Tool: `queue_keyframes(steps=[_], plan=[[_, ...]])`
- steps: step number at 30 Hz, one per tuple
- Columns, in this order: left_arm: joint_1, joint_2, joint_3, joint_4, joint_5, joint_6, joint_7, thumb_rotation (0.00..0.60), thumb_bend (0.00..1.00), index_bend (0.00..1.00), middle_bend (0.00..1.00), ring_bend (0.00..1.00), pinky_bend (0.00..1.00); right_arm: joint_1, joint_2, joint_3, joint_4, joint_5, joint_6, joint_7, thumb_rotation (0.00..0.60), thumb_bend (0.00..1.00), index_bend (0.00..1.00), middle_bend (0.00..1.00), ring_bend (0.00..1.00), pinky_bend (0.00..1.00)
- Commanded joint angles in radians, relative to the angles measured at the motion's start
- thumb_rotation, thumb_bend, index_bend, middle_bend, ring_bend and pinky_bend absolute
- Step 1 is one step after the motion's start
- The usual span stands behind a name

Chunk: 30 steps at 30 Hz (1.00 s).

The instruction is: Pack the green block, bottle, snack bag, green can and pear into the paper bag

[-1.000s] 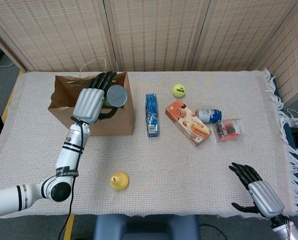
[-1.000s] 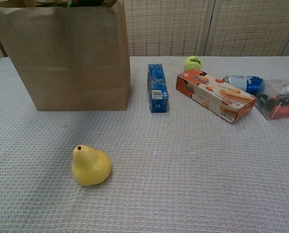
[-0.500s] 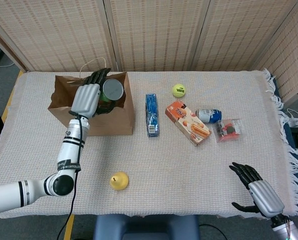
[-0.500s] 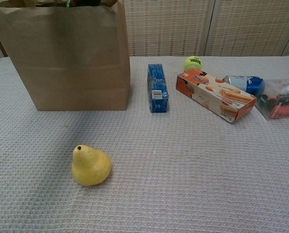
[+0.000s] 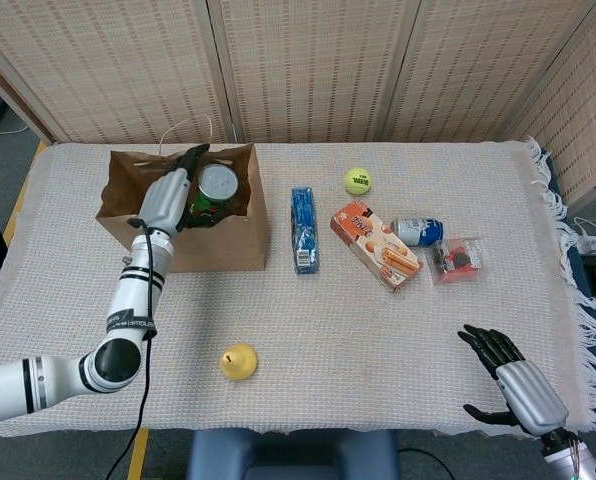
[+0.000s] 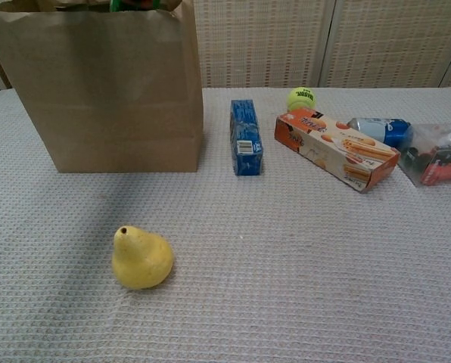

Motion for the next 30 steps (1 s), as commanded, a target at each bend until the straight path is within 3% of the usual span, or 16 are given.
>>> queue_keyframes(steps=[1, 6, 12, 17, 24, 30], plan=[[-0.008, 0.011, -0.038, -0.012, -0.077, -0.004, -0.051, 0.600, 0.31, 0.00, 0.00, 0.00, 0.09, 0.000, -0.001, 0.000, 0.001, 0.000, 0.001, -0.002, 0.600, 0.06, 0.00, 0.00, 0.00, 0.00], [-0.014, 0.023, -0.077, -0.012, -0.165, 0.000, -0.101, 0.600, 0.31, 0.00, 0.00, 0.00, 0.09, -0.001, 0.000, 0.001, 0.002, -0.001, 0.003, 0.002, 0.600, 0.06, 0.00, 0.00, 0.00, 0.00], [0.021, 0.055, -0.019, -0.053, -0.006, 0.040, -0.103, 0.600, 0.31, 0.00, 0.00, 0.00, 0.09, 0.000, 0.000, 0.000, 0.004, -0.003, 0.002, 0.005, 0.600, 0.06, 0.00, 0.00, 0.00, 0.00], [0.113, 0.106, 0.037, -0.138, 0.182, 0.071, -0.160, 0.600, 0.33, 0.00, 0.00, 0.00, 0.11, -0.003, 0.001, -0.001, 0.006, -0.009, 0.011, 0.008, 0.600, 0.06, 0.00, 0.00, 0.00, 0.00], [0.306, 0.222, 0.208, -0.225, 0.531, 0.086, -0.232, 0.600, 0.37, 0.00, 0.00, 0.00, 0.12, -0.005, 0.000, -0.005, 0.009, -0.017, 0.015, 0.009, 0.600, 0.06, 0.00, 0.00, 0.00, 0.00], [0.488, 0.301, 0.395, -0.165, 0.969, 0.128, -0.370, 0.600, 0.38, 0.00, 0.00, 0.00, 0.13, -0.008, -0.005, -0.004, 0.012, -0.019, 0.020, 0.000, 0.600, 0.06, 0.00, 0.00, 0.00, 0.00]])
